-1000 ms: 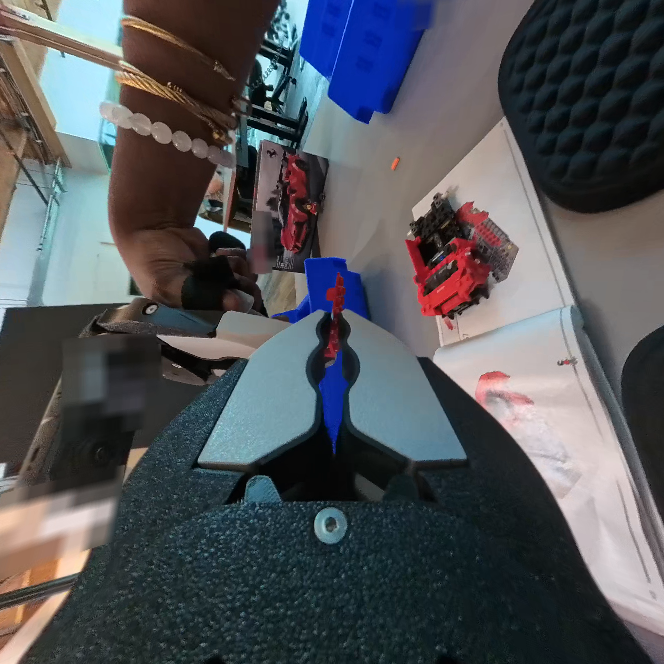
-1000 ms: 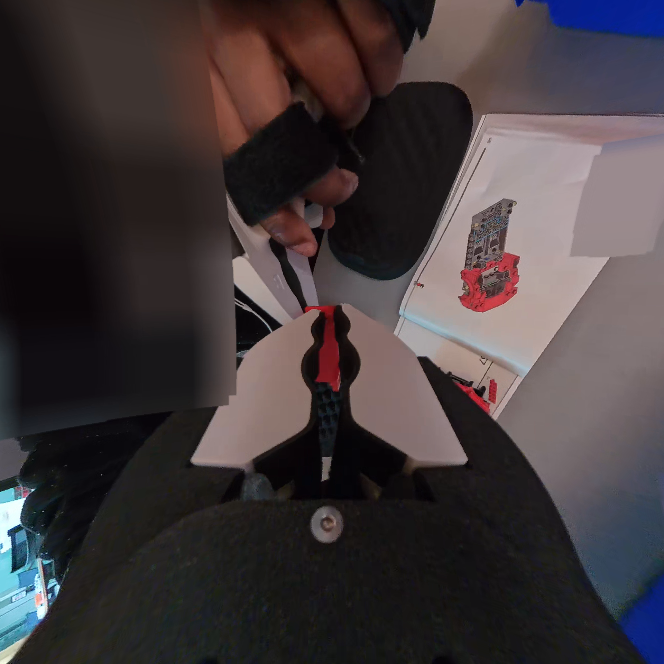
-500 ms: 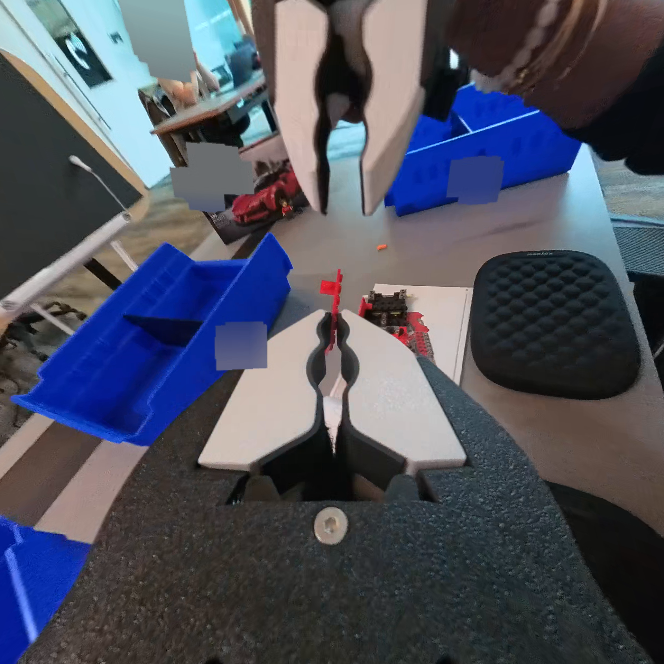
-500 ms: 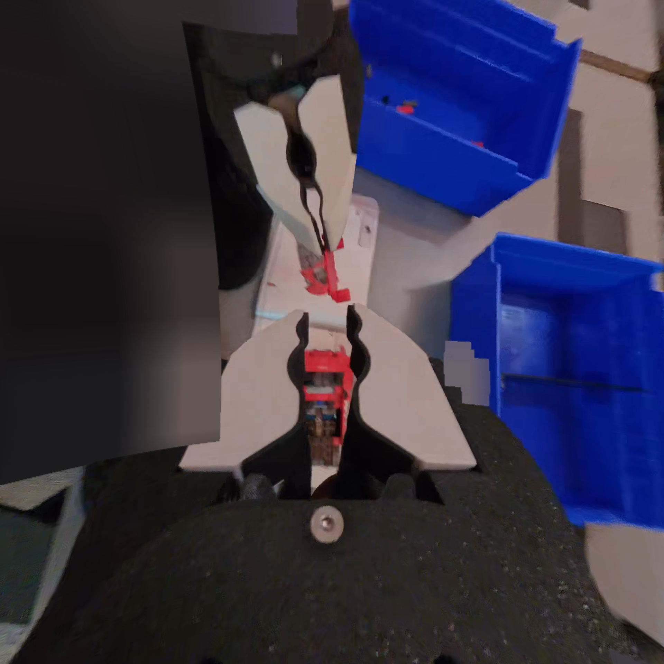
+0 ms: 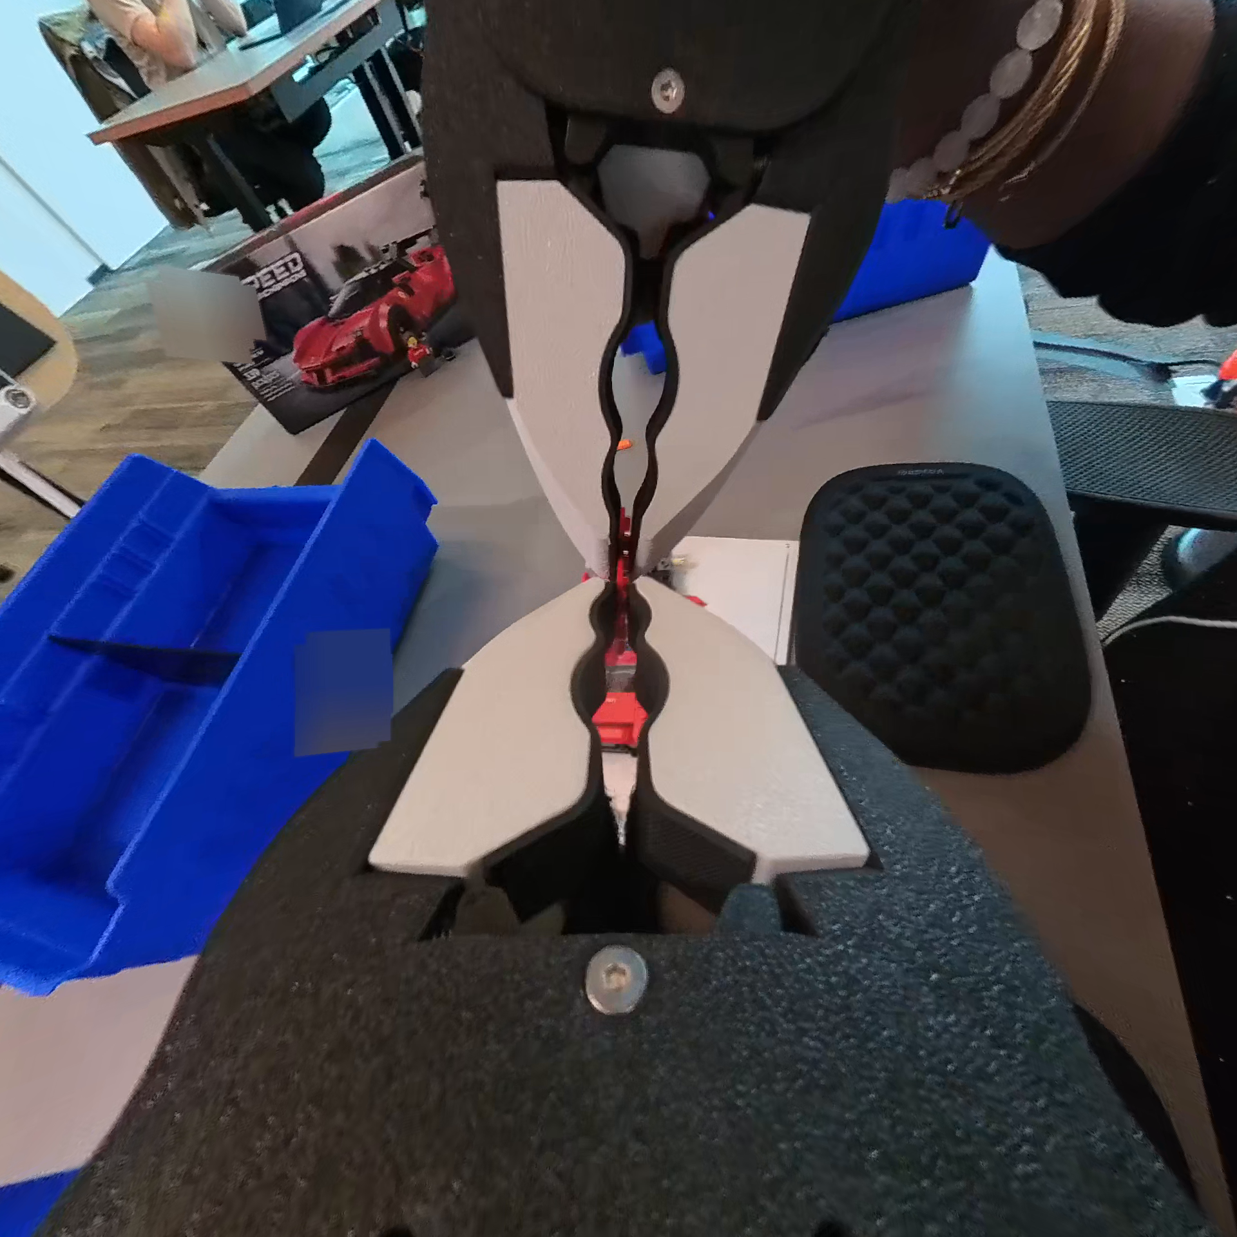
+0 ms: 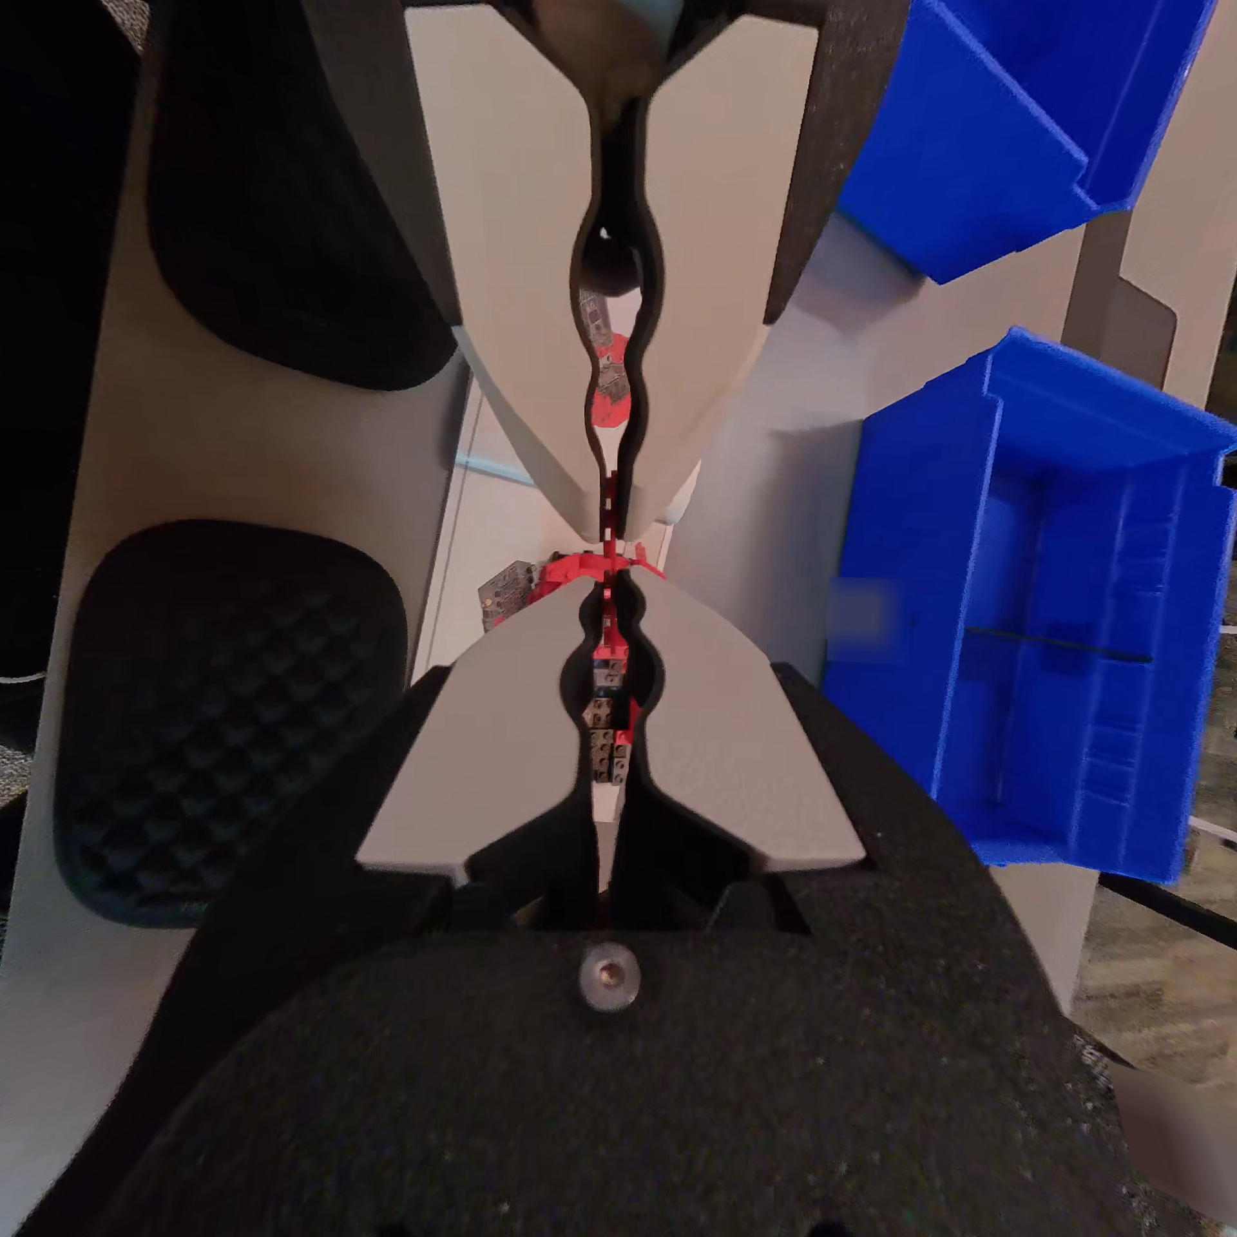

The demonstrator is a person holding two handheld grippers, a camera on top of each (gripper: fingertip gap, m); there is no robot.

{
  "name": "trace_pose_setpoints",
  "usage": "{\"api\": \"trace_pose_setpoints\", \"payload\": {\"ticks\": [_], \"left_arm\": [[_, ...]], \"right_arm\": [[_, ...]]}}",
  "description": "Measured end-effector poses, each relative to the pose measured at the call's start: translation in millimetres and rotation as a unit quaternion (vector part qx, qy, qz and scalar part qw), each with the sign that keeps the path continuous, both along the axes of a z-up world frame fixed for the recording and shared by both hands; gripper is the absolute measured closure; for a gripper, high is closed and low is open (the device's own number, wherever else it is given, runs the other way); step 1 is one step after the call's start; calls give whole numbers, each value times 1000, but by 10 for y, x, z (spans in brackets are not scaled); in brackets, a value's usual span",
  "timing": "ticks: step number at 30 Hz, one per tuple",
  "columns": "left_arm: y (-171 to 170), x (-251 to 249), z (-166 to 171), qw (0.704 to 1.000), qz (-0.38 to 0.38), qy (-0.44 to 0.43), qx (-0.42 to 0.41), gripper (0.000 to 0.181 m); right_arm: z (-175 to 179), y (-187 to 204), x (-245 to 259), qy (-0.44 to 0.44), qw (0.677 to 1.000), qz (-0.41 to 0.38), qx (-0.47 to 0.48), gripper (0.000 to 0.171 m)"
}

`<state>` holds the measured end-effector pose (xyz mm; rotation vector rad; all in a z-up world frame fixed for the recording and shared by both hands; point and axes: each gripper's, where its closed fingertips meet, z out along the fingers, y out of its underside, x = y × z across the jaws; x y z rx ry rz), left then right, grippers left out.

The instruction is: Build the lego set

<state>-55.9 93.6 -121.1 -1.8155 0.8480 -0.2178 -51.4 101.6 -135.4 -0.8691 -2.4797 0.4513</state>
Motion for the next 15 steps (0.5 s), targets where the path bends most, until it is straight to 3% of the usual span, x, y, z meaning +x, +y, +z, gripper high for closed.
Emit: {"api": "trace_pose_setpoints", "payload": {"ticks": [4, 8, 15], "left_arm": [[-45, -10, 62, 1000, -18, -3, 17, 168], [-131, -359, 166, 998, 43, 28, 43, 163], [-358, -832, -160, 990, 125, 70, 6, 166]], "right_arm": [[6, 12, 100, 8, 999, -3, -43, 167], [-67, 102, 303, 1, 996, -11, -84, 167], [-613, 359, 761, -73, 990, -56, -107, 167]]}}
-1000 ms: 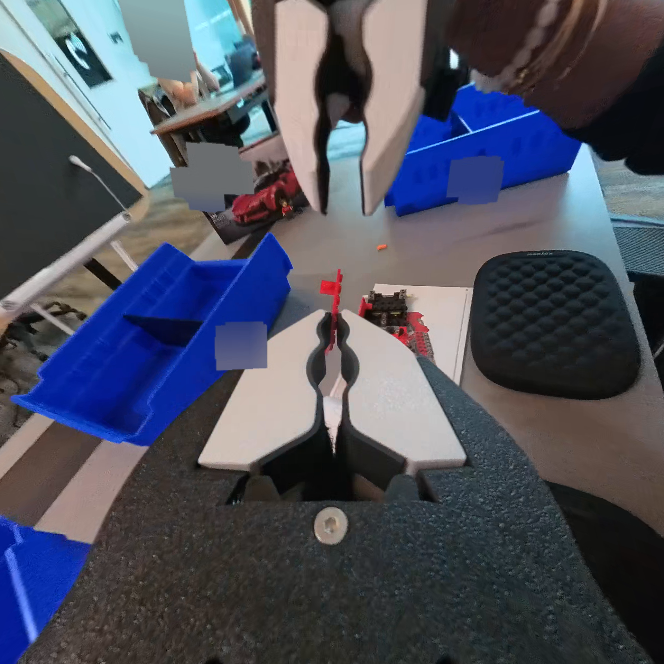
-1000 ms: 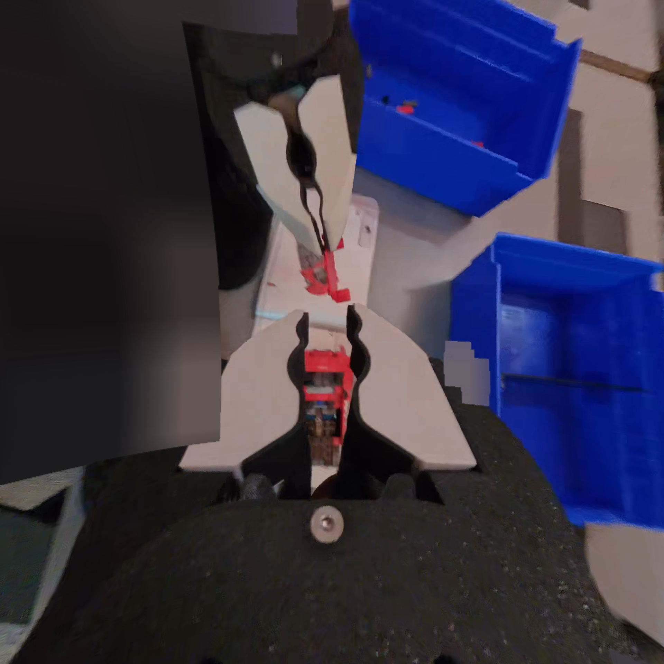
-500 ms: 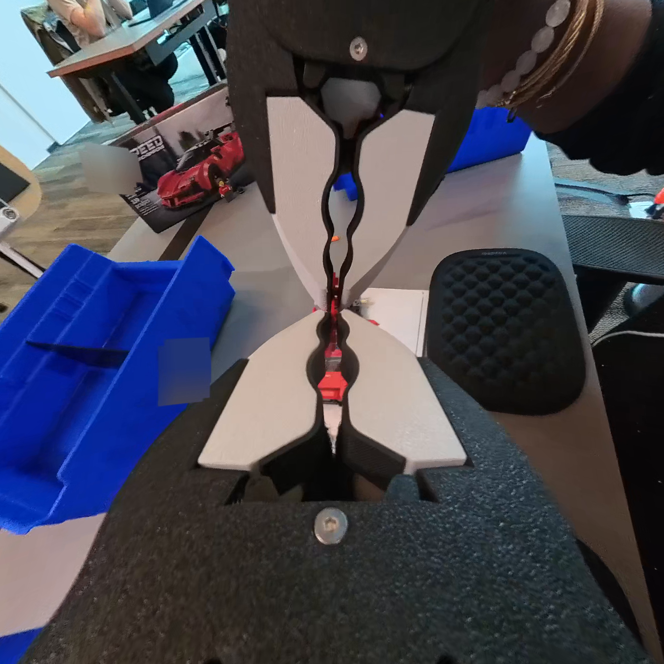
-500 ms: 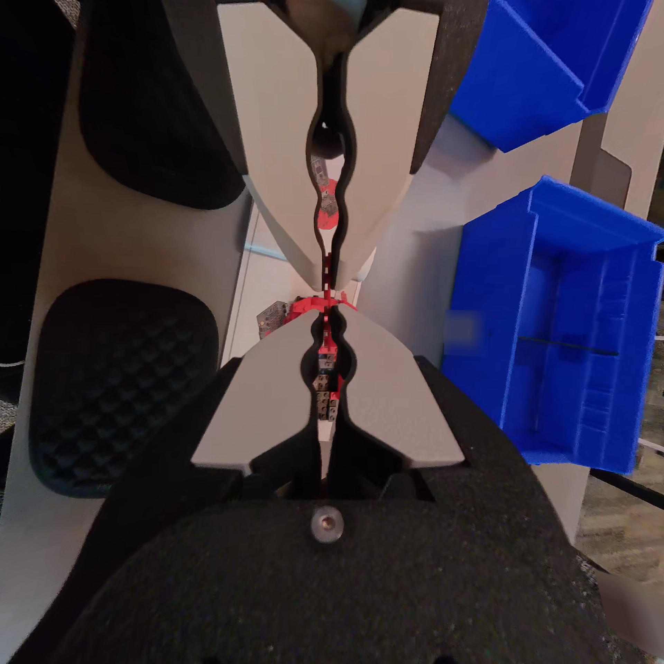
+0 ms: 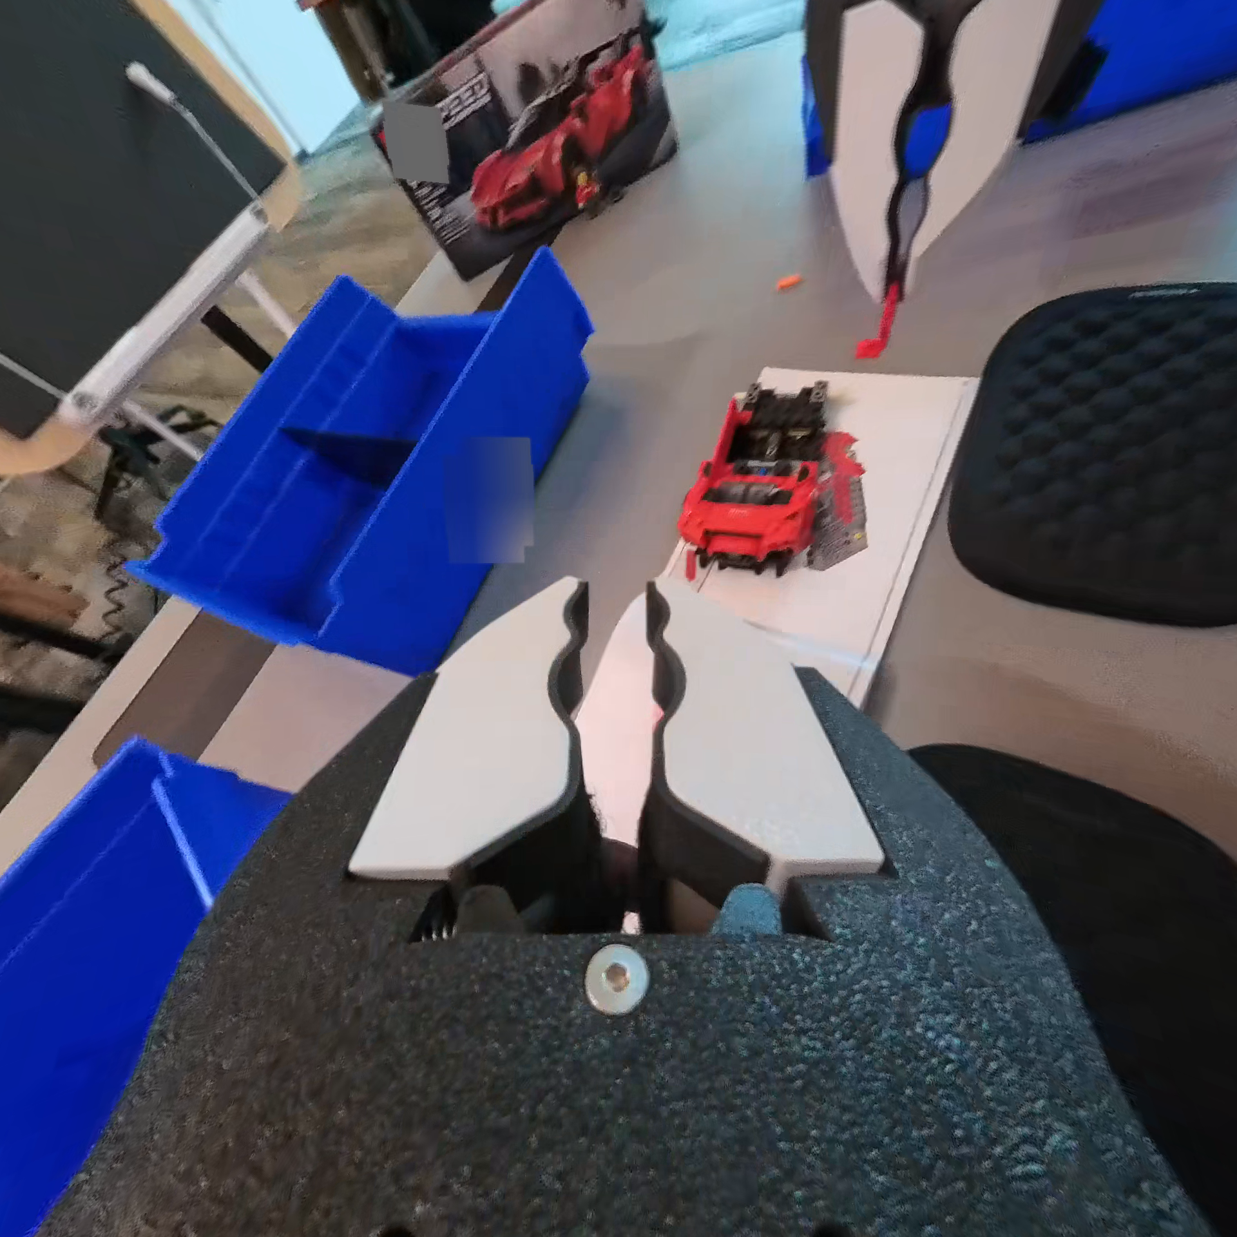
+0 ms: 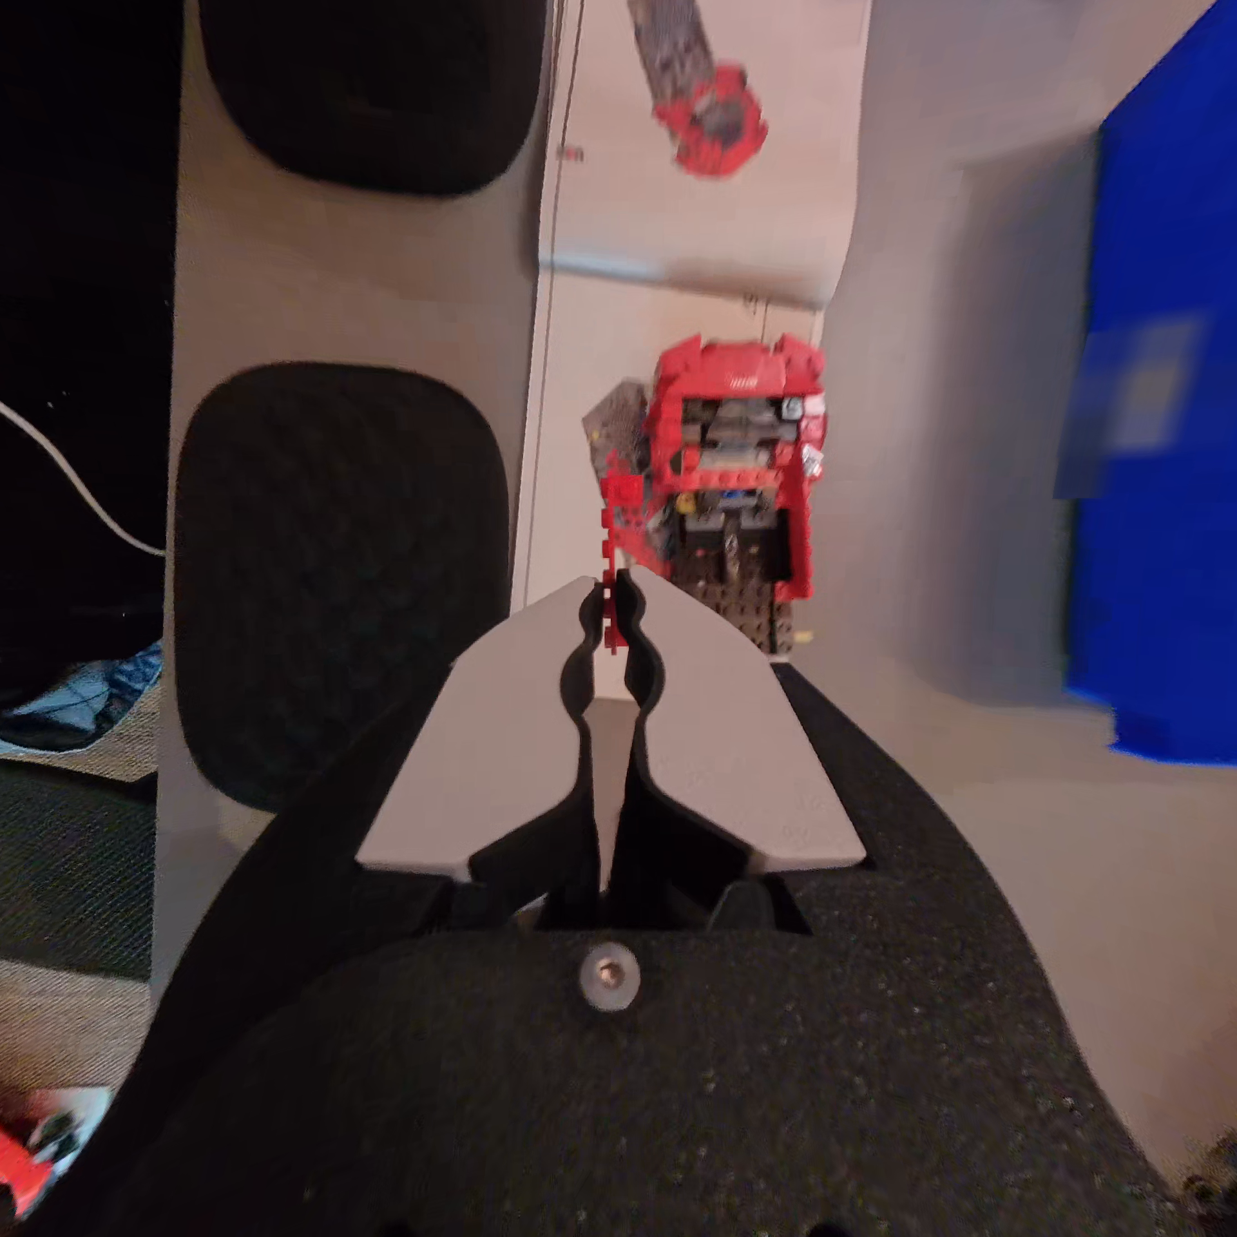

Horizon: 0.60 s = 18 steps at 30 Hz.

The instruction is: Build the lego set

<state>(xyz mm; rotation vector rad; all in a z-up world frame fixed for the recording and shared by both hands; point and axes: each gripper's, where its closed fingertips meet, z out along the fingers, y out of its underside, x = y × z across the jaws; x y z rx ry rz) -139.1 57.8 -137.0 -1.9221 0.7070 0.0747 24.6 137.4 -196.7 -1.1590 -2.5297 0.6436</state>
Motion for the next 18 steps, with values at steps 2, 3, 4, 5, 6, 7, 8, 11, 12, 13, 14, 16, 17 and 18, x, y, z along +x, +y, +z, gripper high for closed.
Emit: {"api": "trace_pose_setpoints", "payload": {"ticks": [2, 3, 4, 5, 6, 7, 8, 11, 12, 13, 14, 16, 17, 18], "left_arm": [[-48, -53, -28, 1000, 11, -21, 2, 168], [-63, -31, -43, 999, 9, -41, 2, 169], [-70, 17, -76, 998, 2, -59, -2, 169], [-67, 83, -137, 997, -8, -71, -11, 169], [-54, 155, -225, 997, -17, -76, -24, 169], [-30, 223, -330, 996, -22, -72, -39, 169], [-2, 295, -439, 996, -28, -63, -55, 168], [81, 525, -671, 995, -56, -30, -81, 168], [109, 596, -703, 994, -66, -27, -84, 168], [135, 659, -720, 993, -75, -29, -88, 168], [159, 710, -726, 992, -83, -31, -90, 168], [210, 765, -730, 991, -92, -32, -95, 168], [234, 774, -739, 990, -93, -30, -98, 168], [259, 781, -754, 990, -93, -27, -101, 168]], "right_arm": [[-128, 59, 67, -20, 1000, -14, -2, 167], [-178, 88, 80, -27, 999, -20, -1, 168], [-223, 115, 80, -35, 999, -24, 0, 168], [-260, 141, 68, -40, 999, -26, 3, 167], [-288, 161, 52, -46, 999, -26, 5, 168], [-309, 181, 29, -50, 998, -25, 9, 167], [-323, 192, 2, -54, 998, -22, 11, 167], [-373, 182, -62, -72, 997, -4, 12, 167], [-401, 178, -72, -80, 997, 5, 15, 167], [-431, 179, -81, -89, 996, 13, 18, 167], [-460, 187, -90, -97, 995, 19, 20, 167], [-499, 203, -122, -105, 994, 28, 20, 167], [-509, 204, -145, -105, 994, 31, 14, 168], [-518, 201, -167, -105, 994, 34, 8, 167]]}}
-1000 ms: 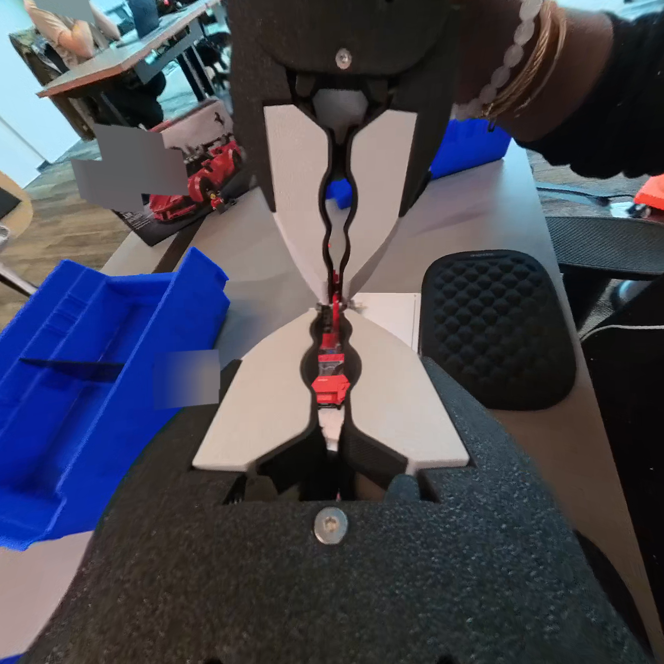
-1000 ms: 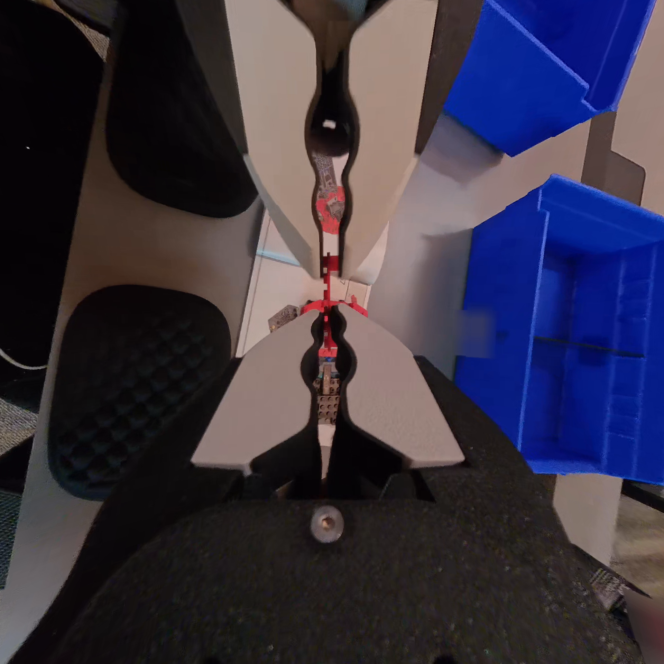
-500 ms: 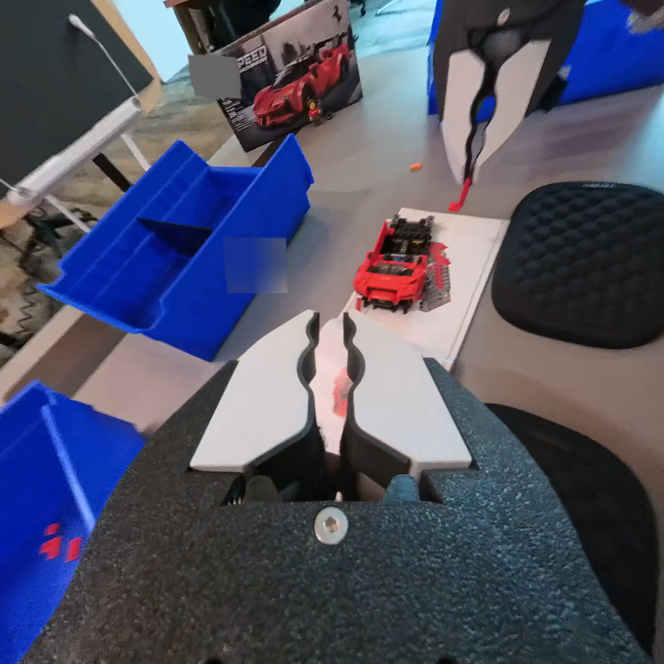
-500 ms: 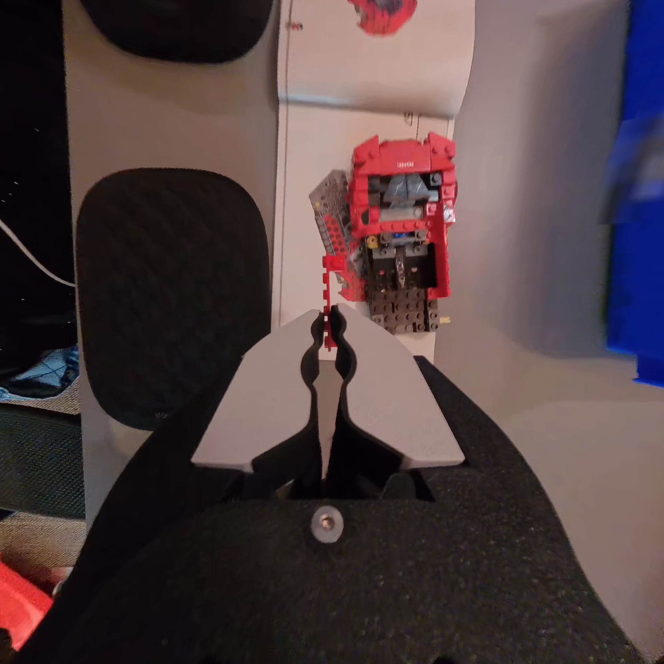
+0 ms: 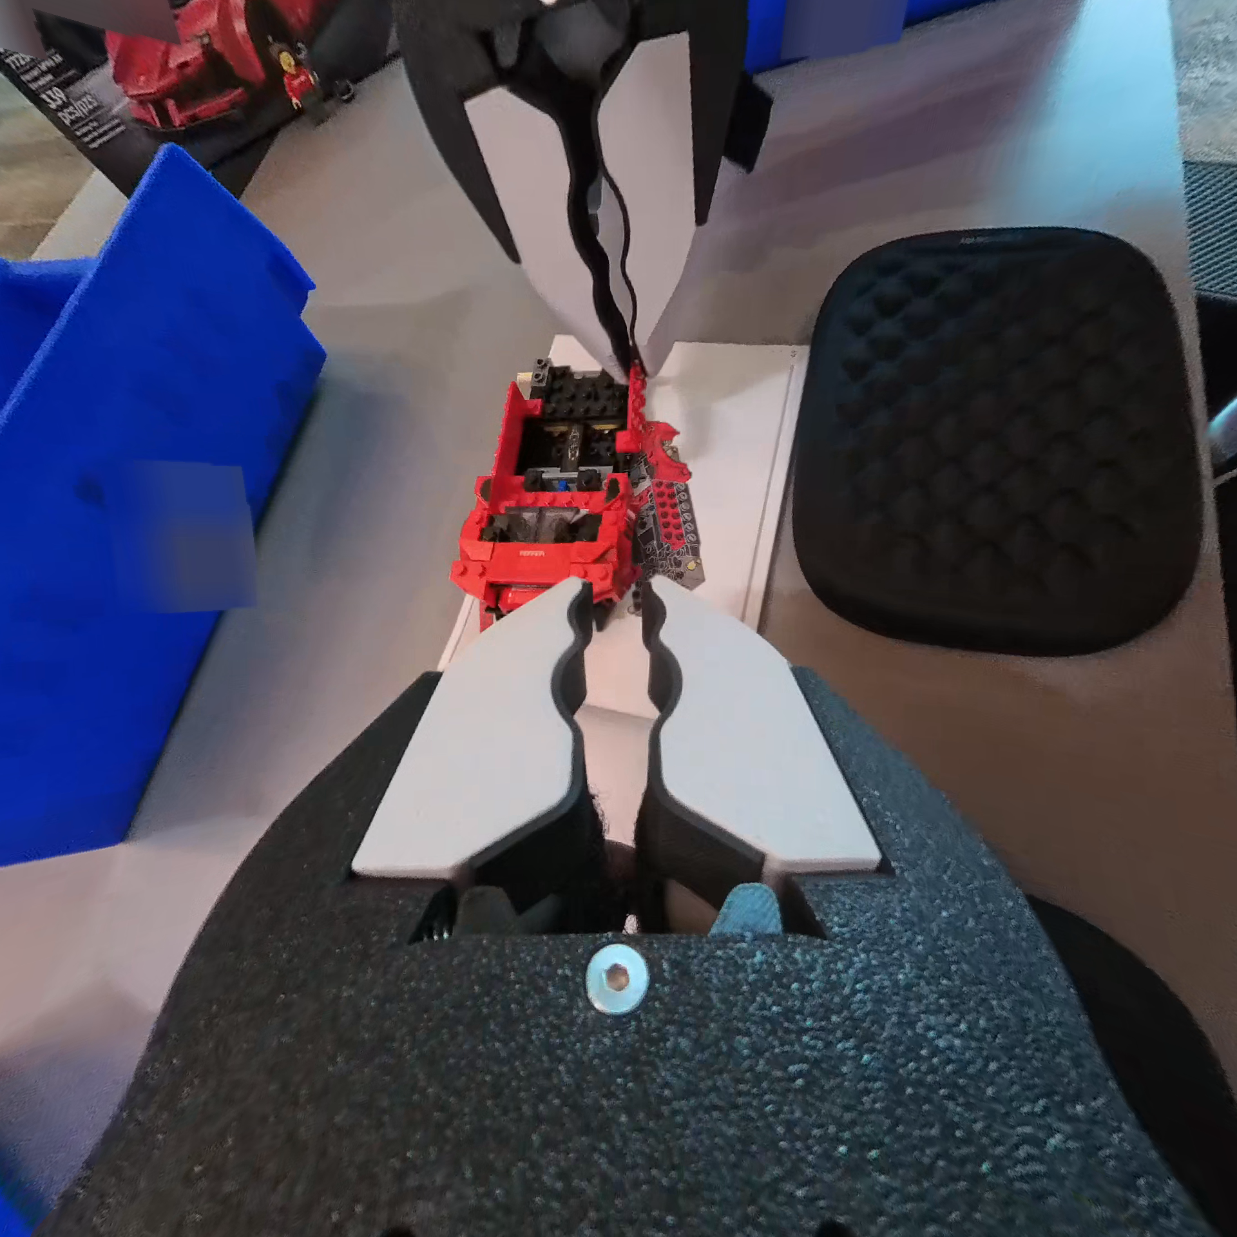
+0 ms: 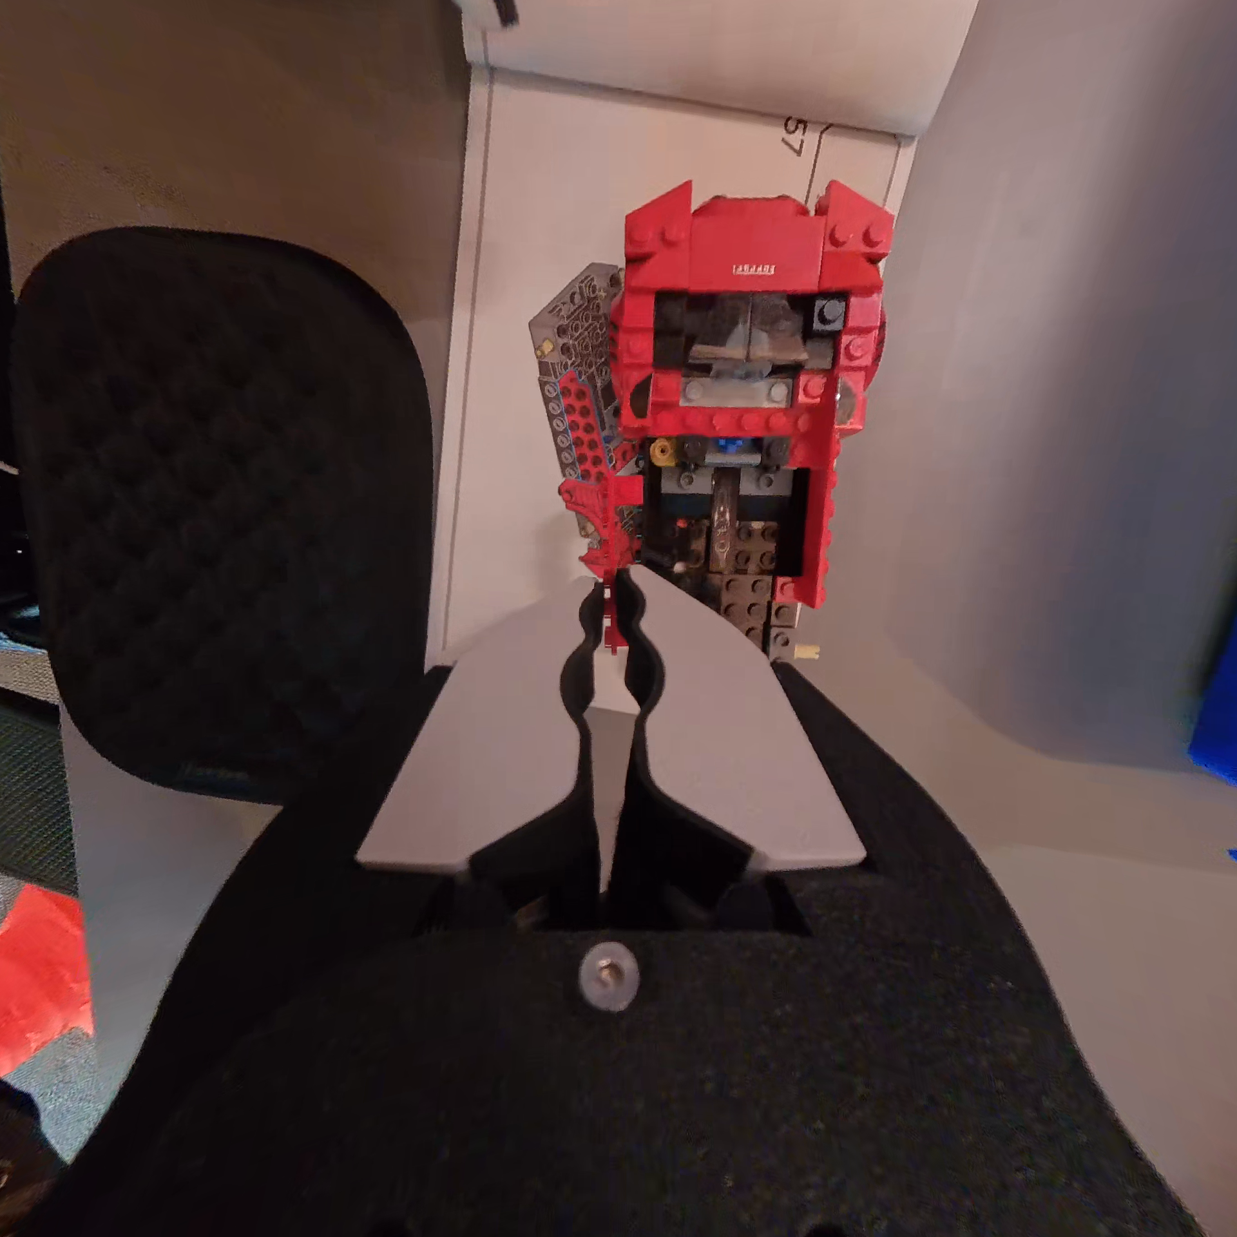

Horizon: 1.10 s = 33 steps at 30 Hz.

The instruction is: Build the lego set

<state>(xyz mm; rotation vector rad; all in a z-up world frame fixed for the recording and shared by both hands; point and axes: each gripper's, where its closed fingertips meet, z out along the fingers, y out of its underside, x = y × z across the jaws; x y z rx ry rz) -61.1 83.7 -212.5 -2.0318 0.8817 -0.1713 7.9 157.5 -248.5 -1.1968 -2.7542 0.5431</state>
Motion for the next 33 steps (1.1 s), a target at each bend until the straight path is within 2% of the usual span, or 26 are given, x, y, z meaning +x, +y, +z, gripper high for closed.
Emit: {"api": "trace_pose_setpoints", "payload": {"ticks": [8, 14, 20, 33], "left_arm": [[155, 63, -93, 999, 0, 37, 20, 162], [238, 133, -127, 998, -17, 56, 28, 165], [270, 160, -138, 998, -22, 50, 31, 173], [309, 136, -137, 999, -25, 33, 30, 174]], "right_arm": [[-59, -62, -23, 26, 999, 12, -18, 168], [-21, -38, -99, 44, 999, 7, -11, 167], [-44, -47, -121, 31, 999, 13, 3, 167], [-108, 23, -170, 16, 1000, 5, -19, 168]]}}
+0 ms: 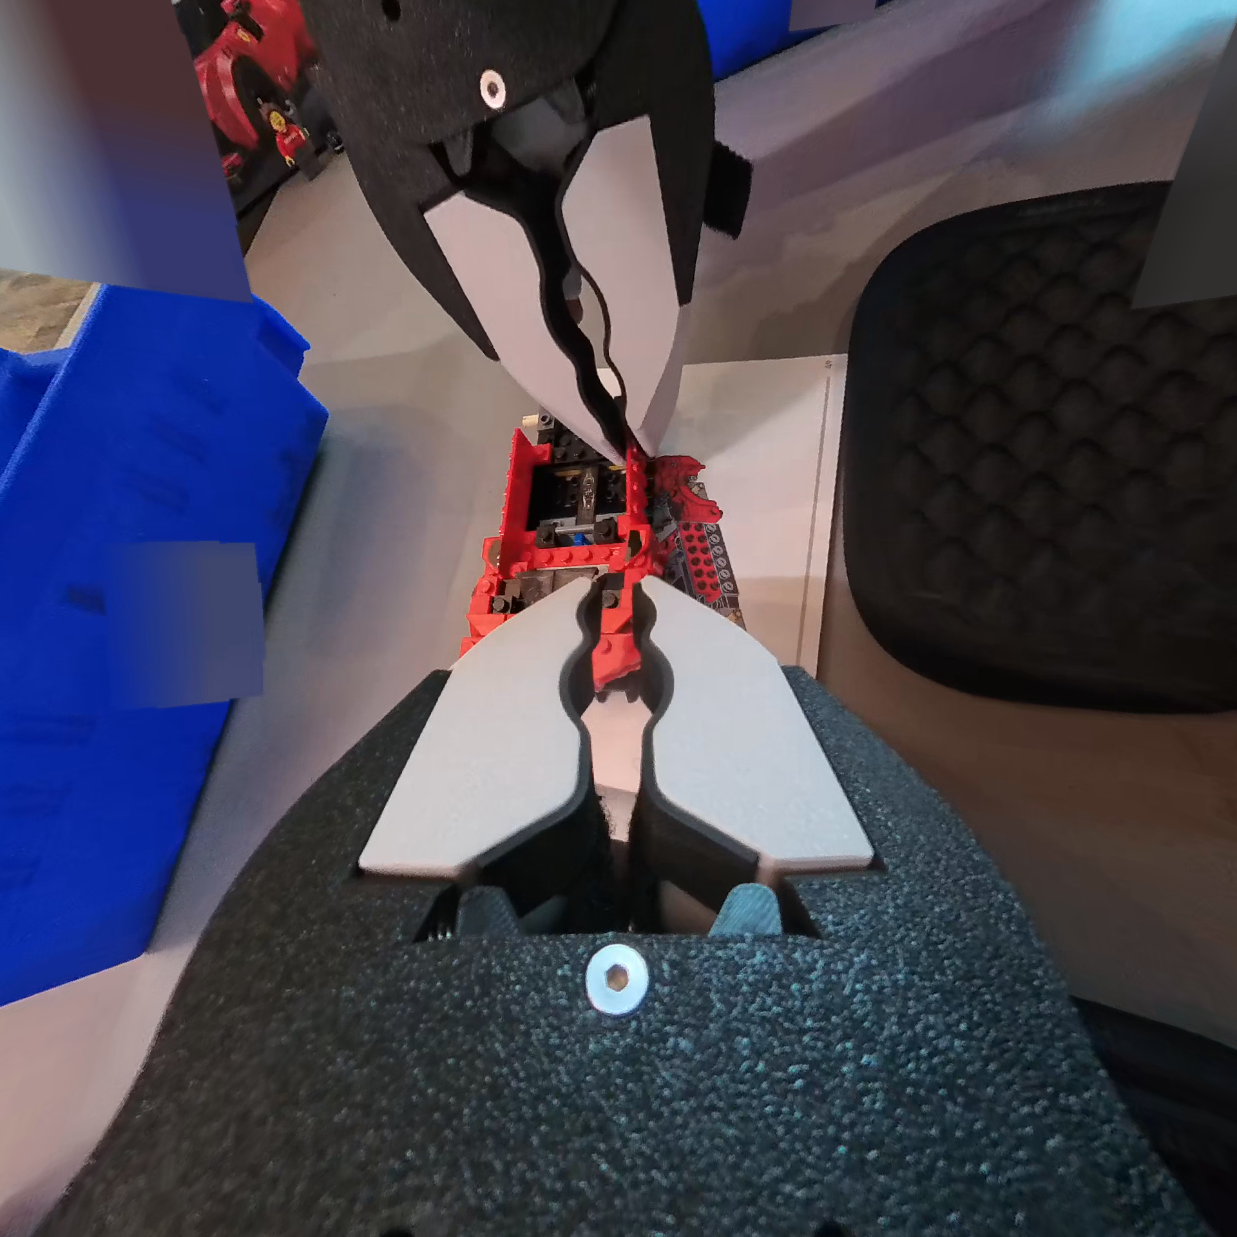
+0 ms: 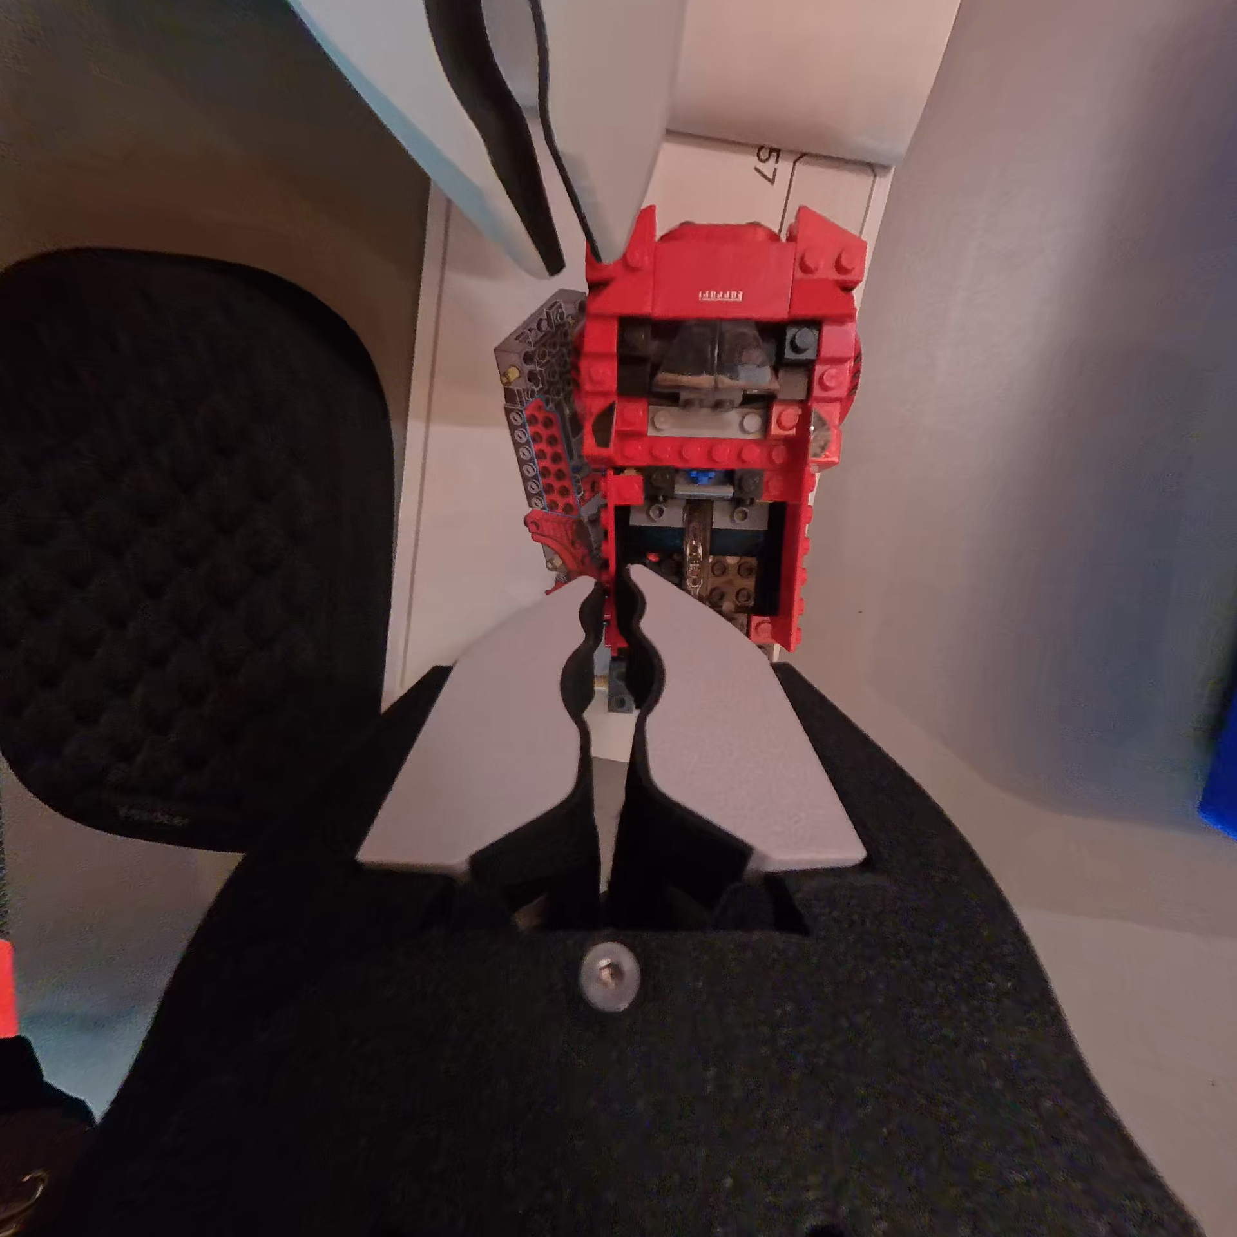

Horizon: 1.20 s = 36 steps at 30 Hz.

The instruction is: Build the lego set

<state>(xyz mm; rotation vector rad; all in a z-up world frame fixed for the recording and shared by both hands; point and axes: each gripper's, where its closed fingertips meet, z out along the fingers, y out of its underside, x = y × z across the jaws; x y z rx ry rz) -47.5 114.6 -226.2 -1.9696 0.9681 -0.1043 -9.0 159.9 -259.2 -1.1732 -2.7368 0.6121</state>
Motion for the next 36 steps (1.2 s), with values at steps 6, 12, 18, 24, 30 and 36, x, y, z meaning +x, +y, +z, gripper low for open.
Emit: {"api": "trace_pose_setpoints", "payload": {"ticks": [6, 12, 18, 24, 30, 36], "left_arm": [[-2, 12, -25, 1000, -4, -1, -2, 173], [3, 4, -26, 1000, -14, 11, -9, 174], [114, -33, 125, 999, -17, -24, -33, 181], [264, 151, 80, 993, -54, -43, -92, 181], [396, 104, -121, 988, -92, 42, -113, 181], [382, 123, -153, 976, -137, 17, -171, 181]], "right_arm": [[3, -22, -17, 0, 1000, 1, -4, 168], [-5, -27, -11, -9, 1000, -7, -5, 168], [-8, -30, -8, -15, 1000, -14, -2, 168], [-11, -30, -5, -21, 1000, -15, -6, 168], [-12, -30, -3, -21, 1000, -17, -9, 168], [-12, -34, -2, -22, 1000, -19, -12, 168]]}}
